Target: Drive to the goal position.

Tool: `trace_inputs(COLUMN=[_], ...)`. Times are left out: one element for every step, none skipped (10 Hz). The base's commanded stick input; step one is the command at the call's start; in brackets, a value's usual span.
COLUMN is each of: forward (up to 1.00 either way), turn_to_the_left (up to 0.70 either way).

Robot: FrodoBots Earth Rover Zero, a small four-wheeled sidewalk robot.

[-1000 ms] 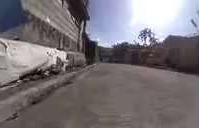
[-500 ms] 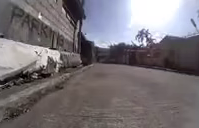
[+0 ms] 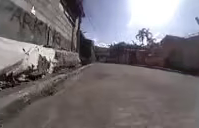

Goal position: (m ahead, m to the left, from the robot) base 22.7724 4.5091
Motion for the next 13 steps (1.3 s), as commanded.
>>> trace_inputs(forward=[0.85, 0.85, 0.85, 0.85, 0.85, 0.85, 0.85, 0.85, 0.85, 0.85, 0.85, 0.85, 0.85], turn_to_the_left=[0.00, 0.00, 0.00, 0.00, 0.00, 0.00, 0.00, 0.00, 0.00, 0.00, 0.00, 0.00, 0.00])
